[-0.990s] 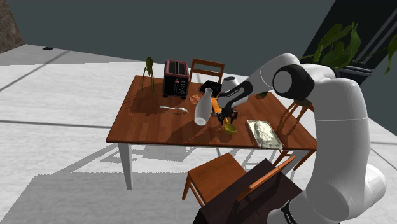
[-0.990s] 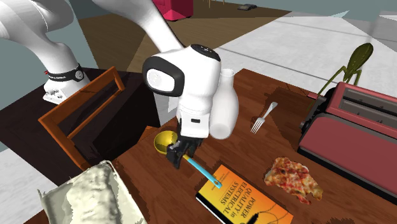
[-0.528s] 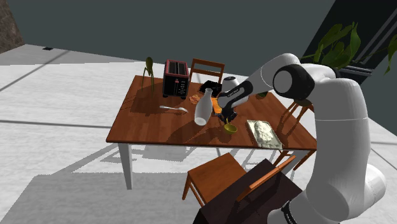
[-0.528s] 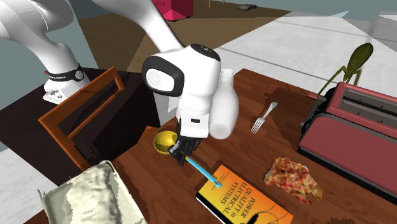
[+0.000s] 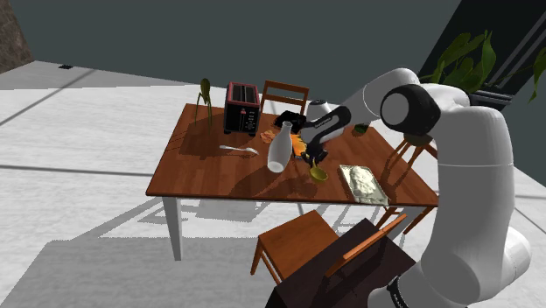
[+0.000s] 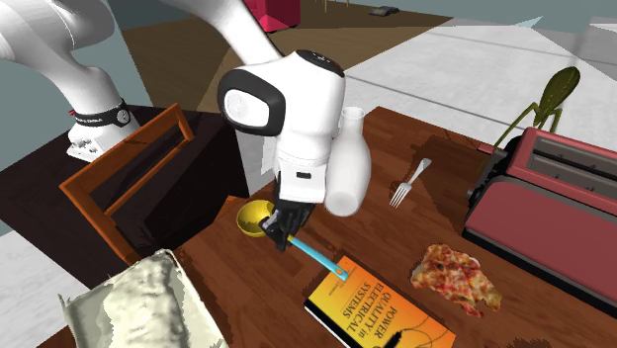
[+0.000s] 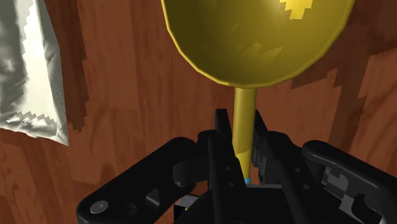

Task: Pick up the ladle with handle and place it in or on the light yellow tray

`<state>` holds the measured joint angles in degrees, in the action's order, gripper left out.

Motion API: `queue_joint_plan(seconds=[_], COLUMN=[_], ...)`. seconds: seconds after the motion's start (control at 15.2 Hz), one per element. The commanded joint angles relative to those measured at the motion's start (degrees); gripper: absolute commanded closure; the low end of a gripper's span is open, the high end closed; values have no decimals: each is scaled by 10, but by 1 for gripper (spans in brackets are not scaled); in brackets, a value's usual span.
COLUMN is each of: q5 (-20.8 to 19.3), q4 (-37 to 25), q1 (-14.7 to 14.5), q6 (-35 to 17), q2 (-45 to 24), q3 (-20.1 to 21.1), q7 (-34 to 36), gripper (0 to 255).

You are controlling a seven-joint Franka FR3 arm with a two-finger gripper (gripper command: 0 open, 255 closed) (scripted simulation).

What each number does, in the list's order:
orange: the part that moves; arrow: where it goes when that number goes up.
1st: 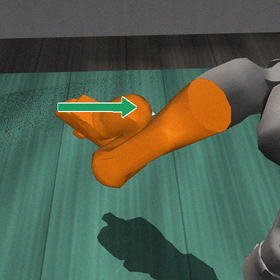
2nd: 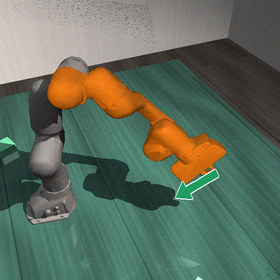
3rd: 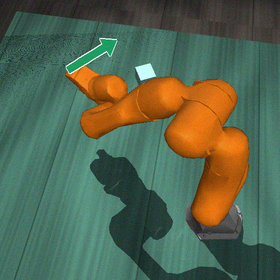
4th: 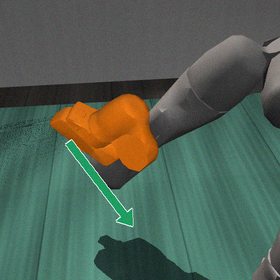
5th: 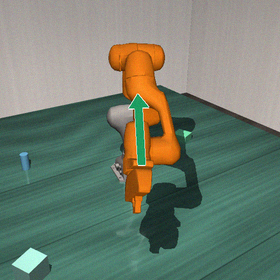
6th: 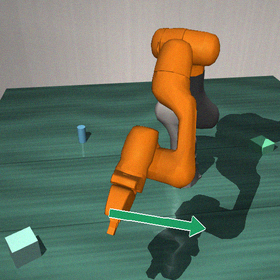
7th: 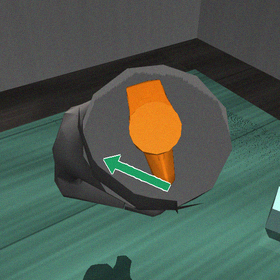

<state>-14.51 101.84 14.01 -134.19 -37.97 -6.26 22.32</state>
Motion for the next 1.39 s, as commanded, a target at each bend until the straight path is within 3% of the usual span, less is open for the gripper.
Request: queue_joint_plan(seconds=[0.0, 1.06, 1.32], q5=[1, 7, 0], q4=[3, -1, 62], q1=[0, -2, 27], q6=[10, 94, 59], q2=[13, 95, 132], q3=[0, 2, -13], q7=[-3, -24, -57], gripper=[255, 255, 255])
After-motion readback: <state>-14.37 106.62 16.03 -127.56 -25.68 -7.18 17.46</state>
